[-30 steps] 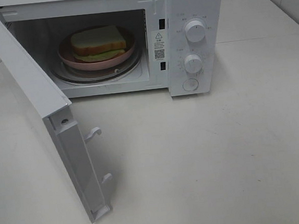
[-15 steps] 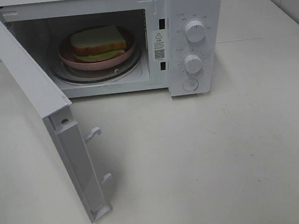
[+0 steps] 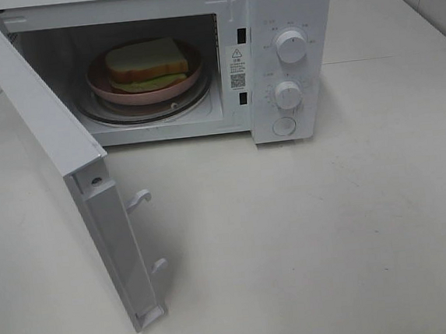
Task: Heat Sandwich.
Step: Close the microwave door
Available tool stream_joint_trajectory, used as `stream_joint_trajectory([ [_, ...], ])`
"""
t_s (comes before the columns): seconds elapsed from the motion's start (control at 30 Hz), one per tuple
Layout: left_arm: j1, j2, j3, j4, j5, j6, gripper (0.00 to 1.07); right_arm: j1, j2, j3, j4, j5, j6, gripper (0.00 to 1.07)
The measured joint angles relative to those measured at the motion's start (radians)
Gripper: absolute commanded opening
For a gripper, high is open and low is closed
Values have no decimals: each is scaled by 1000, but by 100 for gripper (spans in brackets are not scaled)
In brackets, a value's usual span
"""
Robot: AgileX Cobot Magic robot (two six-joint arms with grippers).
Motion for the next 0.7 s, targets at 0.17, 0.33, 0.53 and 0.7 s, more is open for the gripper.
stream_joint_trajectory([
  [0.17,0,0,0,0,0,0,86,0,0,0,0,0,0,65],
  [0.33,0,0,0,0,0,0,86,0,0,0,0,0,0,65],
  [0.53,0,0,0,0,0,0,86,0,0,0,0,0,0,65],
  [0.7,0,0,-2,0,-20,26,86,0,0,0,0,0,0,65],
])
